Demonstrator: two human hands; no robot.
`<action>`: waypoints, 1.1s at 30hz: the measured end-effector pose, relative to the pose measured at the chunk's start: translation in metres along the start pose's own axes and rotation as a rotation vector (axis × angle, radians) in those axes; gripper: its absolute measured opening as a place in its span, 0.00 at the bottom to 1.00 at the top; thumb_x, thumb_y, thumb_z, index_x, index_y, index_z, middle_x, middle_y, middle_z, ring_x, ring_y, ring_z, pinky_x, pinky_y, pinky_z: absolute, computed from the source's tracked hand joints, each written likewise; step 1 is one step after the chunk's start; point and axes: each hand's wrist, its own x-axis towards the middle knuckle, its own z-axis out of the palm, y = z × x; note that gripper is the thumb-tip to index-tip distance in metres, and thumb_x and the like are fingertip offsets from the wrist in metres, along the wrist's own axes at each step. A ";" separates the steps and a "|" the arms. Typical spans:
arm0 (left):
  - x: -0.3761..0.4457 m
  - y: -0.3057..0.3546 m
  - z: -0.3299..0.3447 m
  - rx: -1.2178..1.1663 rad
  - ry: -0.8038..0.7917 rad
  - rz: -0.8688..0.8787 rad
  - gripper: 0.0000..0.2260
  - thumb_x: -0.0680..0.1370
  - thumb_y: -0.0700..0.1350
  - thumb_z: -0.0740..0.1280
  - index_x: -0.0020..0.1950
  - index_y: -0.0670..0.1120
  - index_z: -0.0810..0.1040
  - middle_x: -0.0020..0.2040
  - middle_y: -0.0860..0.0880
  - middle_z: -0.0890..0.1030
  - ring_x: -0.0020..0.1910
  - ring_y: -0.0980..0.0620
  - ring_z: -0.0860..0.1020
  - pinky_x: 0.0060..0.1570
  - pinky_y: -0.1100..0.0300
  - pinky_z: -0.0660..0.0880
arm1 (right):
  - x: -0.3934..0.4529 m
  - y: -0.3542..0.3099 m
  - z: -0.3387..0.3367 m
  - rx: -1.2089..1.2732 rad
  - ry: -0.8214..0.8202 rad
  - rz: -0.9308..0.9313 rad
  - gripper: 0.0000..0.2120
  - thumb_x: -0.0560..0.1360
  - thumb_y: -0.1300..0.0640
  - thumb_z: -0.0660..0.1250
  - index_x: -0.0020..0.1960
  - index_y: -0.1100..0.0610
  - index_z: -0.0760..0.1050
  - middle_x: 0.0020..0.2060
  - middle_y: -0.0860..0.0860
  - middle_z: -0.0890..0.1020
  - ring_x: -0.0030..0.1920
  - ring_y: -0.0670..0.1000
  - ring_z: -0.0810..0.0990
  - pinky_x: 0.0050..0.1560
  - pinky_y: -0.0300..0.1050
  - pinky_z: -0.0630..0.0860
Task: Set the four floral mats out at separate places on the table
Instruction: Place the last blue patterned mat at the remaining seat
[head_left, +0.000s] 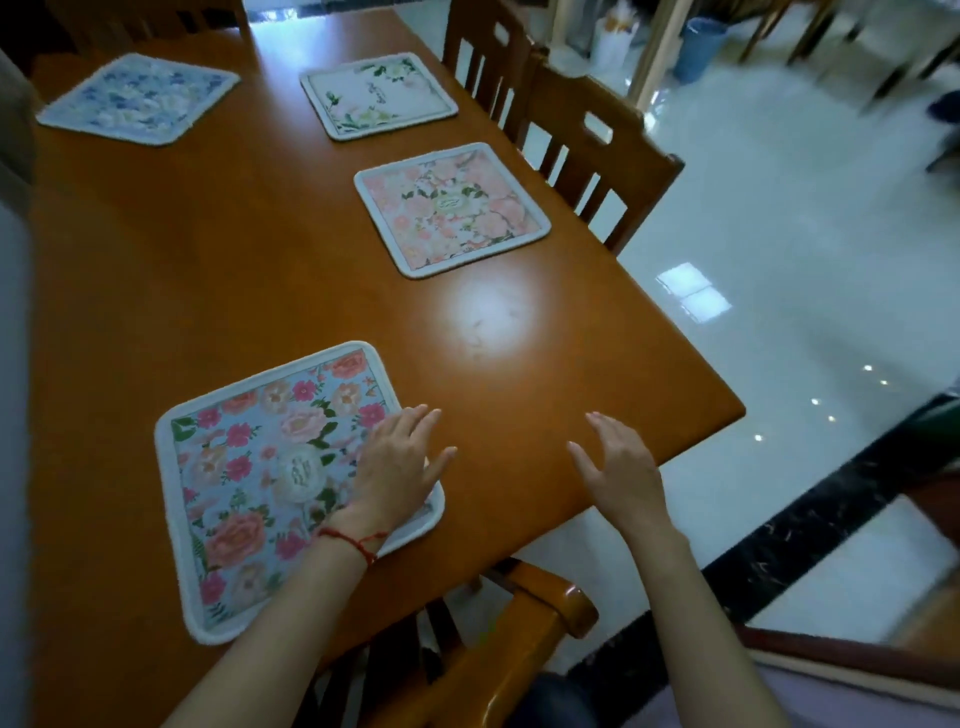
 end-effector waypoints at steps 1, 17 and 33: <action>0.006 0.011 0.004 0.021 -0.012 0.030 0.22 0.76 0.52 0.64 0.65 0.40 0.73 0.62 0.40 0.77 0.62 0.41 0.75 0.60 0.45 0.72 | -0.005 0.013 -0.006 -0.005 0.028 0.022 0.24 0.76 0.50 0.63 0.69 0.58 0.67 0.67 0.55 0.72 0.68 0.53 0.68 0.66 0.47 0.65; 0.074 0.250 0.080 0.168 -0.144 0.438 0.21 0.75 0.53 0.66 0.63 0.42 0.74 0.61 0.41 0.78 0.60 0.41 0.76 0.59 0.44 0.72 | -0.082 0.227 -0.104 -0.130 0.313 0.332 0.20 0.71 0.55 0.69 0.59 0.65 0.75 0.55 0.60 0.80 0.57 0.60 0.78 0.55 0.55 0.74; 0.164 0.368 0.125 0.219 -0.279 0.633 0.33 0.78 0.63 0.42 0.59 0.43 0.77 0.57 0.43 0.80 0.57 0.42 0.78 0.57 0.45 0.73 | -0.069 0.331 -0.168 -0.219 0.374 0.507 0.24 0.73 0.46 0.56 0.59 0.62 0.76 0.56 0.58 0.80 0.57 0.58 0.78 0.55 0.53 0.75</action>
